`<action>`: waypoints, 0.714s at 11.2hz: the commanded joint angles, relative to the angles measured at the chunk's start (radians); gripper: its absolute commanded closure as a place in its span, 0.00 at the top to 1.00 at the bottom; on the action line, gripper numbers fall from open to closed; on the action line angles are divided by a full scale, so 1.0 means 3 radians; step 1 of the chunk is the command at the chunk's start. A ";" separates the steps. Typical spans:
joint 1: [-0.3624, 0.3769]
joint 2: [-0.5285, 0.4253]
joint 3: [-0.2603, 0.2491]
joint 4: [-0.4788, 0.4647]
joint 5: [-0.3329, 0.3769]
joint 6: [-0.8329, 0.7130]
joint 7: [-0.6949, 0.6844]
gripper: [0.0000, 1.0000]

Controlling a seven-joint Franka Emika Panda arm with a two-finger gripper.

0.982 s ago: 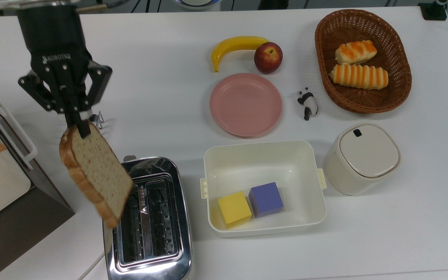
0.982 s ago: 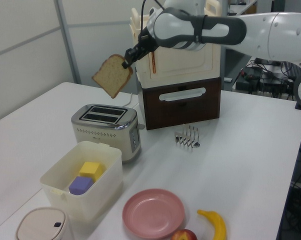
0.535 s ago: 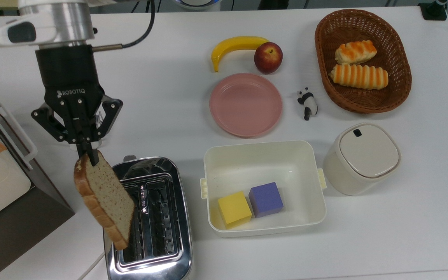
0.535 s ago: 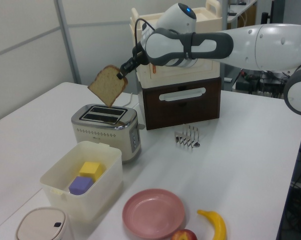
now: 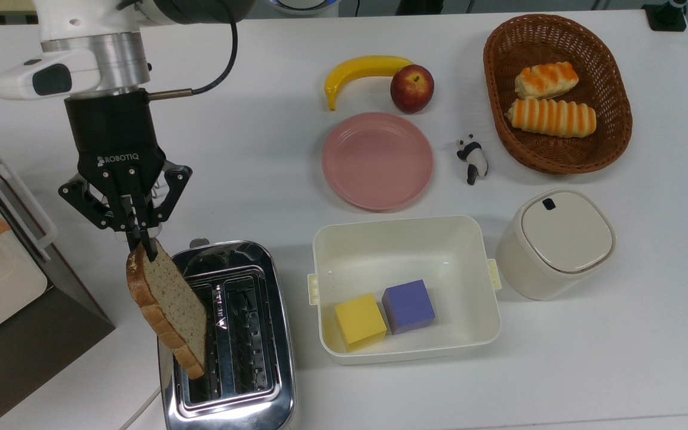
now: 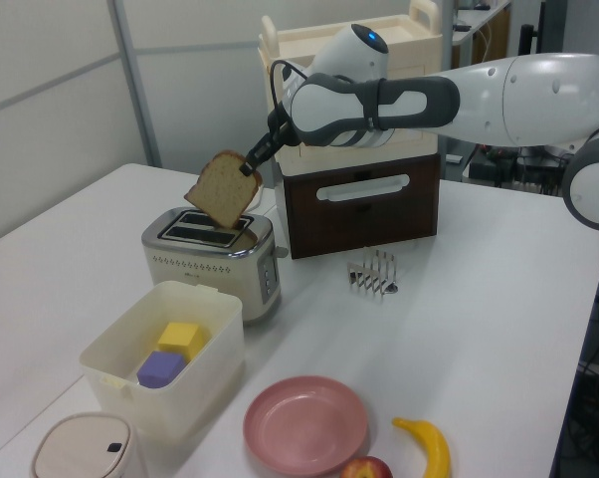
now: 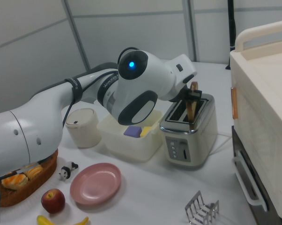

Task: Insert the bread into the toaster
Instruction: 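Lower the bread into the toaster slot and open the gripper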

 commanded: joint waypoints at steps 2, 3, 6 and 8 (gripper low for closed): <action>0.0012 -0.0090 -0.0019 -0.0232 -0.0083 0.0083 -0.0070 0.00; 0.0017 -0.0085 -0.0019 -0.0247 -0.0083 0.0083 -0.0050 0.00; 0.0017 -0.0095 -0.0019 -0.0242 -0.0053 0.0068 0.0077 0.42; 0.0012 -0.0136 -0.0019 -0.0237 -0.0073 0.0058 0.0139 0.57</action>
